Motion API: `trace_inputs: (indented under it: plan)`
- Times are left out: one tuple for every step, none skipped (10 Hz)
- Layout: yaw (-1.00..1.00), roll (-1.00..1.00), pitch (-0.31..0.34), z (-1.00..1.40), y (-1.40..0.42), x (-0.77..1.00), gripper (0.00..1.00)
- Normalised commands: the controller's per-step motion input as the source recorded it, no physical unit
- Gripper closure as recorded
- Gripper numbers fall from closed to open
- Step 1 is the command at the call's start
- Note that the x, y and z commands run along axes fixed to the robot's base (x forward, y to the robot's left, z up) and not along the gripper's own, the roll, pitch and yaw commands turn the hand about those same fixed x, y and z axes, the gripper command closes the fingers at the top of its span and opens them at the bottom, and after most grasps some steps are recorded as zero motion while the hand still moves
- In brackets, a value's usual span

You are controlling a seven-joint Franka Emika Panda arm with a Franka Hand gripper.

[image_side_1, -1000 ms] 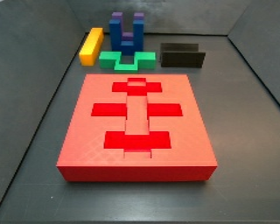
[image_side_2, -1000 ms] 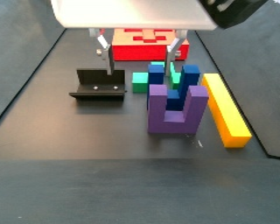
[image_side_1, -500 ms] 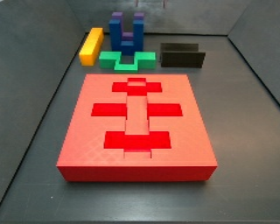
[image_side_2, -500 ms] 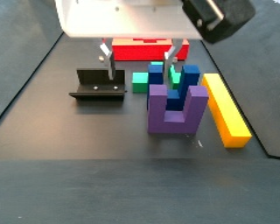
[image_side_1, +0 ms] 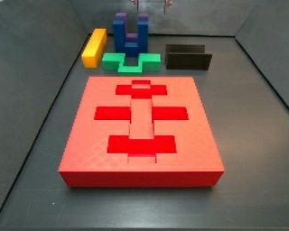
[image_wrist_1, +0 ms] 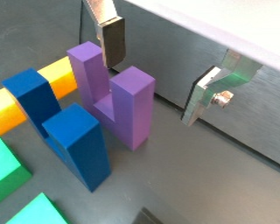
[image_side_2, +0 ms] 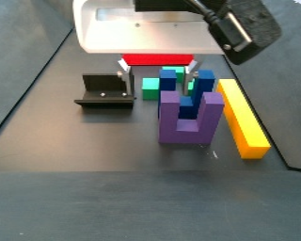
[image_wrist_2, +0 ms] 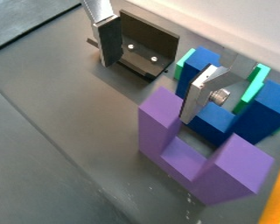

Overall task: Pick up the purple object. Move up. Move to above the board. Insert the purple object.
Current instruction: Pick up the purple object.

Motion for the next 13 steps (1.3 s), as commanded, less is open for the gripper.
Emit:
trace_inputs:
  plan:
    - [0.0,-0.03,-0.099,-0.19,0.07,-0.07,0.0]
    - [0.01,-0.05,-0.107,-0.2,0.07,0.0,0.0]
    - [0.01,-0.05,-0.139,-0.26,0.05,-0.06,0.0]
    - [0.03,-0.06,-0.161,-0.24,0.0,-0.11,0.0]
    - [0.07,-0.07,-0.139,-0.23,0.0,-0.02,0.0]
    - [0.07,-0.08,-0.134,-0.2,0.0,-0.01,0.0]
    - [0.07,-0.08,-0.143,-0.24,0.0,-0.03,0.0]
    - [0.07,-0.08,-0.12,-0.27,0.01,0.0,0.0]
    - [0.04,-0.03,-0.06,-0.19,0.0,0.0,0.0]
    - [0.0,0.0,-0.01,-0.01,0.0,0.0,0.0]
    - [0.0,0.0,-0.01,-0.1,0.0,0.0,0.0]
    - [0.0,0.0,-0.004,-0.19,0.02,0.0,0.0]
    - [0.0,0.0,0.0,-0.23,0.04,0.0,0.0]
